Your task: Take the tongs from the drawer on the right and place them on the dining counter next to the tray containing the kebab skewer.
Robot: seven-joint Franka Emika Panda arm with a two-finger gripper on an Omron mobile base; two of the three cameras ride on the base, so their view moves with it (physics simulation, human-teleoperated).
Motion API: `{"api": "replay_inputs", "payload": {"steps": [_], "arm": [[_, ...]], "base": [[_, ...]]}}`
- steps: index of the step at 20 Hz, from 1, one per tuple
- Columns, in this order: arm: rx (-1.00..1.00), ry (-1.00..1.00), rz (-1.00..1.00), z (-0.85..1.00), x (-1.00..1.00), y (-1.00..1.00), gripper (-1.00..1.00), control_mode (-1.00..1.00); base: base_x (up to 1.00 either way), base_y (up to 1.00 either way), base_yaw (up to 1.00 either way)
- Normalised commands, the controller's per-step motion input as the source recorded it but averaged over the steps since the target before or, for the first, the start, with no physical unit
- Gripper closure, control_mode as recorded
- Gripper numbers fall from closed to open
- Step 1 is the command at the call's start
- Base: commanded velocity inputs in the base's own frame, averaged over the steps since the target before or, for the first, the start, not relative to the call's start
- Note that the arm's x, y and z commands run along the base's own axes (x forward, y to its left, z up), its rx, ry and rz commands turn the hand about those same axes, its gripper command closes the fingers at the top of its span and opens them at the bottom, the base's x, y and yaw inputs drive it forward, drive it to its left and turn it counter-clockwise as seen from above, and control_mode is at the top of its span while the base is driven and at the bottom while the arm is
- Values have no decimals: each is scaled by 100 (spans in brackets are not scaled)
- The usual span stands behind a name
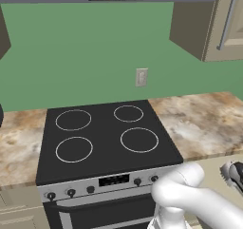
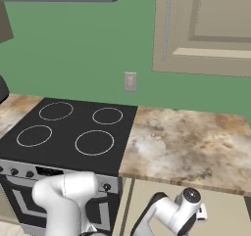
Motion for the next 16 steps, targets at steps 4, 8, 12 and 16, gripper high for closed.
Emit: {"api": "replay_inputs", "payload": {"steps": [4, 8, 12, 16], "arm": [[0, 0, 0, -21, 0, 0, 100, -100], [0, 0, 0, 0, 0, 0, 100, -100], [0, 5, 0, -1, -28, 9, 100, -100], [-9, 14, 0, -17, -86, 33, 100, -100]], "base": [[0, 0, 0], [0, 0, 0], [0, 0, 0], [0, 0, 0]]}}
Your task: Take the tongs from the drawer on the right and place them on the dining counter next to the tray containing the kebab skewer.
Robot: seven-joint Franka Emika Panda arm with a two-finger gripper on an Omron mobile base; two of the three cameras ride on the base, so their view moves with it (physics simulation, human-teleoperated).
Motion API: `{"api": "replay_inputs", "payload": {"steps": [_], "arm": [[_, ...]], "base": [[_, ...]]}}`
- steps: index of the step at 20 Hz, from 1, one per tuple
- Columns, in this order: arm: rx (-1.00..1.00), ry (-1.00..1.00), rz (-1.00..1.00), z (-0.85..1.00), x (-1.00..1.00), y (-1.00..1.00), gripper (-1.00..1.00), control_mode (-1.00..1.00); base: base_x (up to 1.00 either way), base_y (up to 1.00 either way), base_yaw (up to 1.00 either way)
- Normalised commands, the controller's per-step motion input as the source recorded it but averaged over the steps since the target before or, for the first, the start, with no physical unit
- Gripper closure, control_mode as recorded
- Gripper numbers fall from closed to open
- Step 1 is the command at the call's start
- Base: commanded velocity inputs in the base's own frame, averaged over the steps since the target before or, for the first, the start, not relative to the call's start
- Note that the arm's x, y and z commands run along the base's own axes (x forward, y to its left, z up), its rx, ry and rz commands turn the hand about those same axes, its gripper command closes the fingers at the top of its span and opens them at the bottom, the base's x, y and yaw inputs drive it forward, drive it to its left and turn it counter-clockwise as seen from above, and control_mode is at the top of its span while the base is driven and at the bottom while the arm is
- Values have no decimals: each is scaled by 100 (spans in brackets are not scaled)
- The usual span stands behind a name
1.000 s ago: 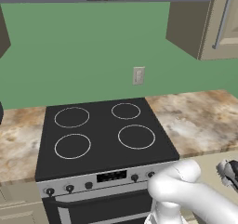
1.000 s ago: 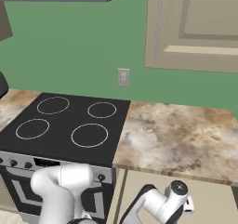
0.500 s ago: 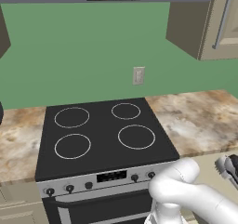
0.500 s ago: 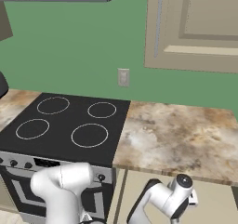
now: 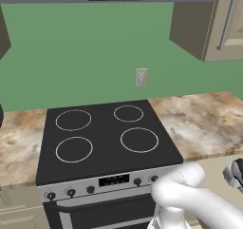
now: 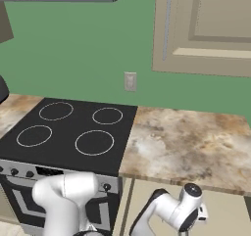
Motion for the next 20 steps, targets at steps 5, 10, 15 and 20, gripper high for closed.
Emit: {"api": "replay_inputs", "payload": {"steps": [5, 10, 15, 20], "arm": [[-20, 12, 3, -58, -100, 32, 100, -100], [-5, -2, 0, 37, -51, 26, 100, -100], [0, -17, 0, 100, -17, 14, 100, -100], [0, -13, 0, 100, -36, 4, 100, -100]], "base": [[0, 0, 0], [0, 0, 0], [0, 0, 0], [0, 0, 0]]}}
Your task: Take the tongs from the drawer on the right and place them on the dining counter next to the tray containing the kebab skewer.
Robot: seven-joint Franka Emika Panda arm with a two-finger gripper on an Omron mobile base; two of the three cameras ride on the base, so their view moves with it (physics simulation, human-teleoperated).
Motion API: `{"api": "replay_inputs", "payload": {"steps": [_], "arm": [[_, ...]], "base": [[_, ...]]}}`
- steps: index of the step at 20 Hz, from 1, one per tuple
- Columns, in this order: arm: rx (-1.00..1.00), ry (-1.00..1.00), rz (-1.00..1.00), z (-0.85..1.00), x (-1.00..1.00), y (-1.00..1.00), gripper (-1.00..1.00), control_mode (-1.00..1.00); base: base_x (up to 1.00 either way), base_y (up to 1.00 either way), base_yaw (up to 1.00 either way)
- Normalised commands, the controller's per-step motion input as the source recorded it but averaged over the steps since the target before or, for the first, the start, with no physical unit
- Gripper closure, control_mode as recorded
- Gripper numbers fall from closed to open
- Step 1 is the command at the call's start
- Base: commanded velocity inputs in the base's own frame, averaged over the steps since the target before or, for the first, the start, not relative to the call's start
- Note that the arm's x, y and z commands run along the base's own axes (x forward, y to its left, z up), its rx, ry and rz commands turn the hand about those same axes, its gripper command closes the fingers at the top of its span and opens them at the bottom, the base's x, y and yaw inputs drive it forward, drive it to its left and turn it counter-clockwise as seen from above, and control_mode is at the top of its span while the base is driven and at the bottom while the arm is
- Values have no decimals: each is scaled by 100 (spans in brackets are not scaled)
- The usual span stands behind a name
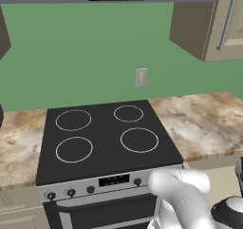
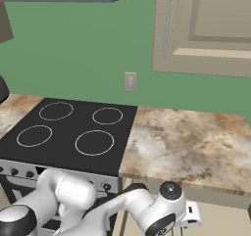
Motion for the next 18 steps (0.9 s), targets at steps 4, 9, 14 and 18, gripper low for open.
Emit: {"api": "replay_inputs", "payload": {"steps": [4, 9, 14, 18], "arm": [[0, -8, 0, 100, -42, 0, 100, -100], [0, -8, 0, 100, -11, 13, 100, -100], [0, -3, 0, 100, 1, 43, 100, -100], [0, 0, 0, 100, 1, 81, 100, -100]], "base": [[0, 0, 0], [0, 0, 0], [0, 0, 0], [0, 0, 0]]}}
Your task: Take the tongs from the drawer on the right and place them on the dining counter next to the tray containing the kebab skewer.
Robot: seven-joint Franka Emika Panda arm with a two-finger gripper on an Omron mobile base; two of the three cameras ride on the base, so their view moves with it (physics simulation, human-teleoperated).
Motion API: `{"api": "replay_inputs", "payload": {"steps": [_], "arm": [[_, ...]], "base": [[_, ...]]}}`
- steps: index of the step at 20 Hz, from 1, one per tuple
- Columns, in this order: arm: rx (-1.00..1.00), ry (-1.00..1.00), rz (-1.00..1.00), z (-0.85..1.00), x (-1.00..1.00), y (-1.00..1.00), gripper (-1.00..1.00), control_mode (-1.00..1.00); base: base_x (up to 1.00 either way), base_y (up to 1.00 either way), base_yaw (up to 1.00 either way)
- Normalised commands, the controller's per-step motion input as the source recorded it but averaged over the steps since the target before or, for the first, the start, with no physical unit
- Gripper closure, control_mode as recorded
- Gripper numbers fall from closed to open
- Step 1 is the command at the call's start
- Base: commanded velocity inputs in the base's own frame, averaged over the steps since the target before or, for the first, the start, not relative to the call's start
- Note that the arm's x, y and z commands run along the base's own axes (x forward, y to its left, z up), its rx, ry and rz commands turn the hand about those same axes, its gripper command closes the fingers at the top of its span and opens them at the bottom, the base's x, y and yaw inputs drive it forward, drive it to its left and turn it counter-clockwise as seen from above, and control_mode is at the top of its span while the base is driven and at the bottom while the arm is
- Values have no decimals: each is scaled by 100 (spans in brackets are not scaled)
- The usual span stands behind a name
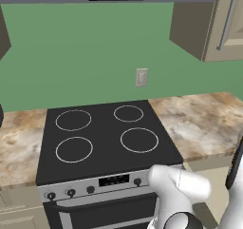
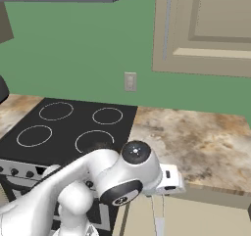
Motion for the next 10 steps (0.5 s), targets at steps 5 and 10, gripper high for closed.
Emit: {"api": "replay_inputs", "payload": {"steps": [5, 10], "arm": [[0, -2, 0, 100, 16, 96, 100, -100], [-5, -17, 0, 100, 26, 86, 100, -100]], "base": [[0, 0, 0], [0, 0, 0]]}}
